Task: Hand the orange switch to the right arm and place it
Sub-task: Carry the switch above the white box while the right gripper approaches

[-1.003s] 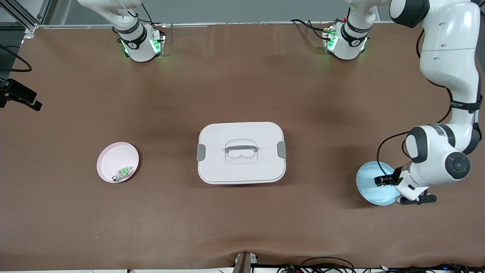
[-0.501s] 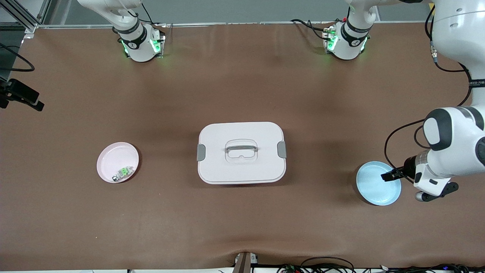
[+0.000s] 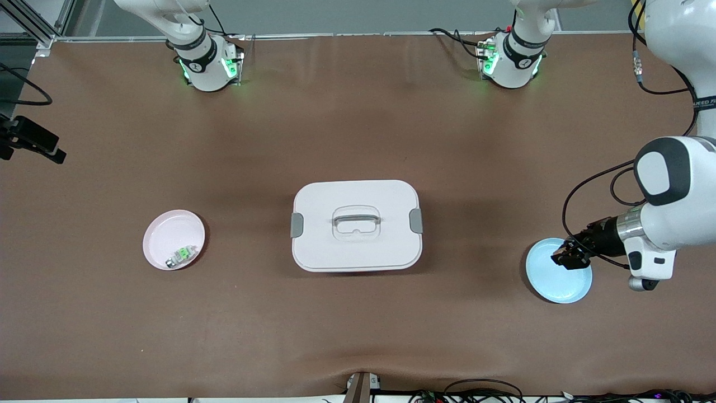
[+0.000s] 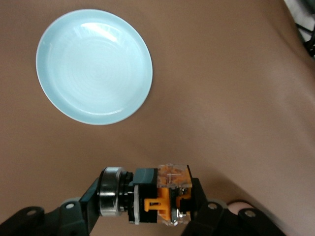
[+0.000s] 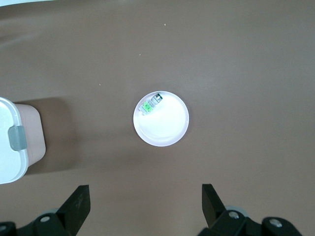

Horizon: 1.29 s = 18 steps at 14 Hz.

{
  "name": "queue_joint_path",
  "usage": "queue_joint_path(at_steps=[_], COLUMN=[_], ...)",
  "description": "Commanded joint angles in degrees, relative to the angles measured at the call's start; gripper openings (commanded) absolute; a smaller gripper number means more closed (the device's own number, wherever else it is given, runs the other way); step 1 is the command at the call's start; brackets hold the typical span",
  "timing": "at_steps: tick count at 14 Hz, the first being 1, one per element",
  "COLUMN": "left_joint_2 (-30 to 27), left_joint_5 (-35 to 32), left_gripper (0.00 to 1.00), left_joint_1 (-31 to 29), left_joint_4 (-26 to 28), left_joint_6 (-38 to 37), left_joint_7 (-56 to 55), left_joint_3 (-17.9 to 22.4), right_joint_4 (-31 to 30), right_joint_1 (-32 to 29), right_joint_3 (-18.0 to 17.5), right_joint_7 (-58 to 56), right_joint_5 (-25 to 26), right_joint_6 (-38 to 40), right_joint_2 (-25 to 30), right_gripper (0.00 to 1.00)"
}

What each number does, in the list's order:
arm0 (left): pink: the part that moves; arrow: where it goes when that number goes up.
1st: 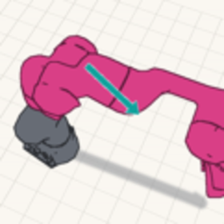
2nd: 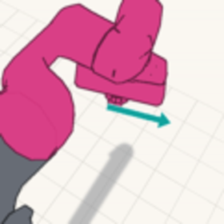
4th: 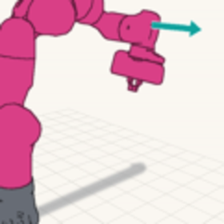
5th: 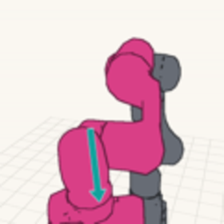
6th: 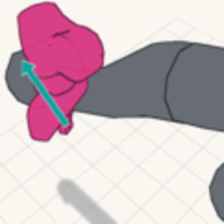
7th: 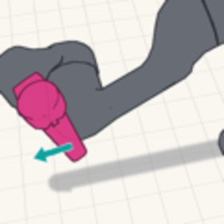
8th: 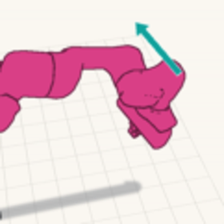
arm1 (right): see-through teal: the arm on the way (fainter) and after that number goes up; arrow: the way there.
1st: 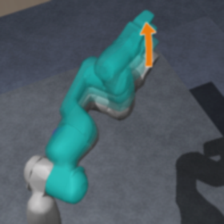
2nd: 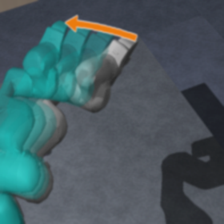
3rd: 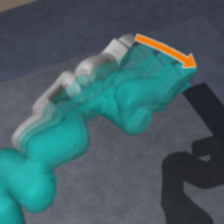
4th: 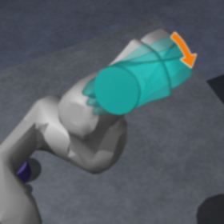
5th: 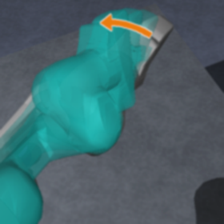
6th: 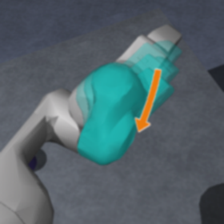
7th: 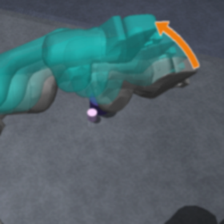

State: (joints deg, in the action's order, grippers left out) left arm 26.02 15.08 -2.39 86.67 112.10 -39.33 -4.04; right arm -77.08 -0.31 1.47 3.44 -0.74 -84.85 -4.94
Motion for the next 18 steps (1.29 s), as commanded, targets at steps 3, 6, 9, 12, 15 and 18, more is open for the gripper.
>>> queue_joint_path(at_steps=[3,6,9,12,15,18], left_joint_2=[-3.9,-4.3,-4.2,-4.0,-4.0,-4.0], left_joint_5=[10.3,12.3,12.4,14.1,14.7,14.6], left_gripper=[0.27,0.27,0.27,0.27,0.27,0.27], left_joint_1=[0.4,0.5,0.4,0.6,0.7,0.7], left_joint_4=[0.9,-0.1,-0.5,-0.5,-0.5,-0.5], left_joint_6=[-4.4,-4.3,-4.3,-4.3,-4.3,-3.9], left_joint_7=[-13.4,-28.5,-43.1,-53.4,-59.6,-62.7], left_joint_3=[-2.4,-7.4,-12.2,-15.6,-19.4,-23.8], right_joint_4=[0.0,-0.1,0.0,0.1,1.1,1.0], right_joint_1=[-0.6,-0.6,-1.2,-1.2,-1.3,-1.0], right_joint_3=[0.2,0.3,0.5,0.1,0.4,0.0], right_joint_7=[-2.9,-2.3,-3.0,-2.7,-2.9,-3.3], right_joint_5=[-0.5,0.0,-0.1,-0.1,-0.6,-0.4], right_joint_6=[0.1,0.4,0.0,0.8,3.5,3.6], right_joint_2=[0.5,0.5,0.5,0.7,1.0,0.4], right_gripper=[1.0,1.0,1.0,1.0,1.0,1.0])
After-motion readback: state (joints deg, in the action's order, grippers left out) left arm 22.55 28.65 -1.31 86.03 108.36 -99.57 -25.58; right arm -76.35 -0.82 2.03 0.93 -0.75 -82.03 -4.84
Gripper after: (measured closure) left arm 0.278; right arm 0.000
